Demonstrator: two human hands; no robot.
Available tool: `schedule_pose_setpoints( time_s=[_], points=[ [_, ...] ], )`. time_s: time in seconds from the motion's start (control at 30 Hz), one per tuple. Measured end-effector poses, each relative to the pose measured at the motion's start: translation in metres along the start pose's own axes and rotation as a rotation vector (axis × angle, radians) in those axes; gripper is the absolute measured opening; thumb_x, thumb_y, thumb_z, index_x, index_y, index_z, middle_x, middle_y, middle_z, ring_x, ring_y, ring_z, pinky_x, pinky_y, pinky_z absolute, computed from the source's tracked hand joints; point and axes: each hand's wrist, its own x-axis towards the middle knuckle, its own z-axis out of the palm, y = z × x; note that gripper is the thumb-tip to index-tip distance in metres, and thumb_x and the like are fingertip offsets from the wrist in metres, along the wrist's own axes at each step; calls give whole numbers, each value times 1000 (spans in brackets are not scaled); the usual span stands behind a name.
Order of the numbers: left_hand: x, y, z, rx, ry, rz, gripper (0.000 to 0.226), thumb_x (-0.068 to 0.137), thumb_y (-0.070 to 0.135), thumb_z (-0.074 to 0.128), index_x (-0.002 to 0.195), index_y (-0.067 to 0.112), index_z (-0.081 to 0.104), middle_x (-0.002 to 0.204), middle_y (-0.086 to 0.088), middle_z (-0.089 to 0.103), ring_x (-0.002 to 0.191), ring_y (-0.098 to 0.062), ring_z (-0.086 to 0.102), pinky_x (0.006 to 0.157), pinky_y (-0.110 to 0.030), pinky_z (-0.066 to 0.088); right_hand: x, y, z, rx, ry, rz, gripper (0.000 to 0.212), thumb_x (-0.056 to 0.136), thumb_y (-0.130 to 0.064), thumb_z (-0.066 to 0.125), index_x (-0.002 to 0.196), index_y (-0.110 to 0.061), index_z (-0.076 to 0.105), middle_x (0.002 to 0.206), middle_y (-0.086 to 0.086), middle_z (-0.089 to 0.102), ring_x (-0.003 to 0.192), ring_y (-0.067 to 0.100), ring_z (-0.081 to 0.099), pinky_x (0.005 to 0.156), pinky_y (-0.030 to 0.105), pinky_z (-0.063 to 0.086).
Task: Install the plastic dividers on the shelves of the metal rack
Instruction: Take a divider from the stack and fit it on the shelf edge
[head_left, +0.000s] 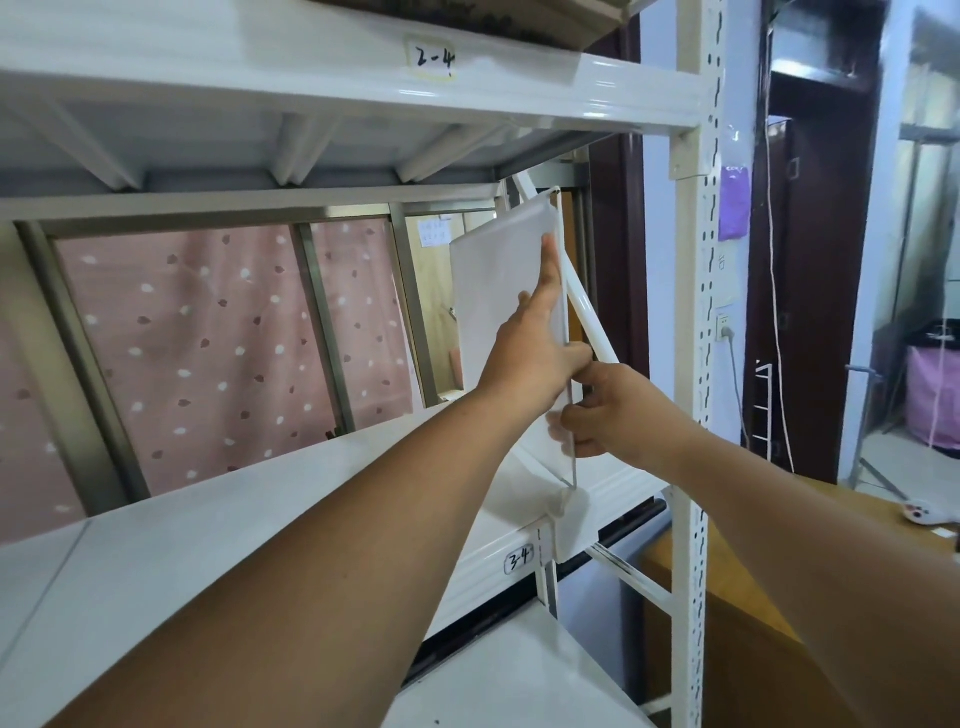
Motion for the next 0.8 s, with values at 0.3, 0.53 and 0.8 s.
schedule_pose_setpoints(
  time_s=[0.3, 0.53, 0.8],
  points=[
    [-5, -5, 1, 0, 35, -7, 122, 95, 8, 69, 151, 73, -18, 172, -5, 37, 117, -49, 70, 87, -49, 64, 2, 2, 1, -47, -6, -10, 35, 90, -1, 67, 120, -19, 63, 88, 22, 77, 79, 30, 77, 65, 25, 63],
    [-20, -15, 12, 63, 23, 24, 122, 99, 12, 68, 145, 72, -28, 180, -8, 11, 112, -34, 76, 86, -40, 66, -1, 16, 11, -106, 6, -6, 28, 87, -2, 68, 111, -15, 66, 82, 30, 71, 71, 35, 73, 76, 47, 64],
    [-26, -15, 14, 67, 55, -13, 123, 100, 17, 68, 126, 81, -33, 180, -6, 5, 122, -40, 71, 100, -48, 62, 5, 22, 9, -86, -34, 16, 25, 87, -5, 68, 108, -18, 68, 80, 26, 73, 79, 42, 73, 81, 48, 63]
  ],
)
